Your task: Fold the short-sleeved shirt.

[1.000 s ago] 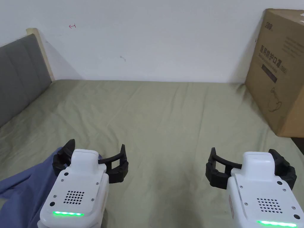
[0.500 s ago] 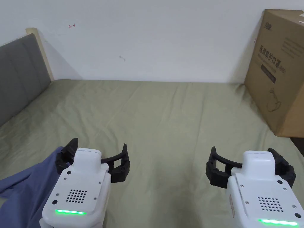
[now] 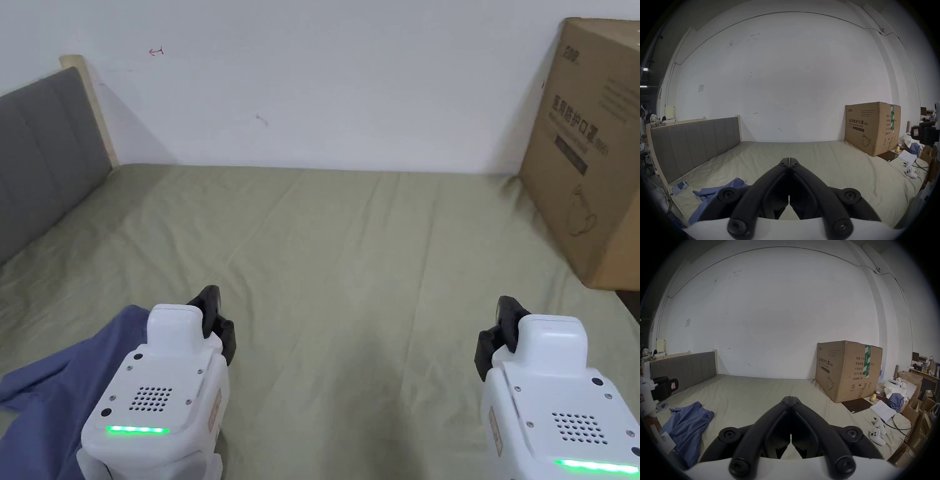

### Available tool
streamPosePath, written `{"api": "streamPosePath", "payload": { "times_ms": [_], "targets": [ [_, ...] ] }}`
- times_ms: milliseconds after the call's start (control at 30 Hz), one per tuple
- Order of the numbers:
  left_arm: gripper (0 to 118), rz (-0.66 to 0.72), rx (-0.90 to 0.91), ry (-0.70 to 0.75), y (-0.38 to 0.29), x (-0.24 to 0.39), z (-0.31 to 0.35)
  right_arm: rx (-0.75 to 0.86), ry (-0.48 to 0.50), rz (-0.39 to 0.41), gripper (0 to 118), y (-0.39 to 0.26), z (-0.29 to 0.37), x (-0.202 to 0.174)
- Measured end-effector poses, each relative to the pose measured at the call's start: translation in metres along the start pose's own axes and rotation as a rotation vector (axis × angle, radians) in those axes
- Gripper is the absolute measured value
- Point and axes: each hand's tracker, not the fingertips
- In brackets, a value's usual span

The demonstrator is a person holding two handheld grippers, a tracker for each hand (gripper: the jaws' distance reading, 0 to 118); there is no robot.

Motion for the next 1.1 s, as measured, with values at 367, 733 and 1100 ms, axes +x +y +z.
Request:
{"api": "streamPosePath", "payload": {
  "times_ms": [367,733,1100],
  "targets": [
    [0,-0.009,0.003,0.215,0.003,-0.083,0.037,0.009,0.222,0.012,0,0.01,-0.019,-0.078],
    [0,-0.024,-0.05,0.497,0.003,-0.193,0.11,0.016,0.522,-0.024,0,0.022,-0.017,-0.202],
    [0,0.009,-0.159,0.496,-0.003,-0.229,0.114,0.014,0.599,-0.021,0,0.025,-0.016,-0.234]
  ]
}}
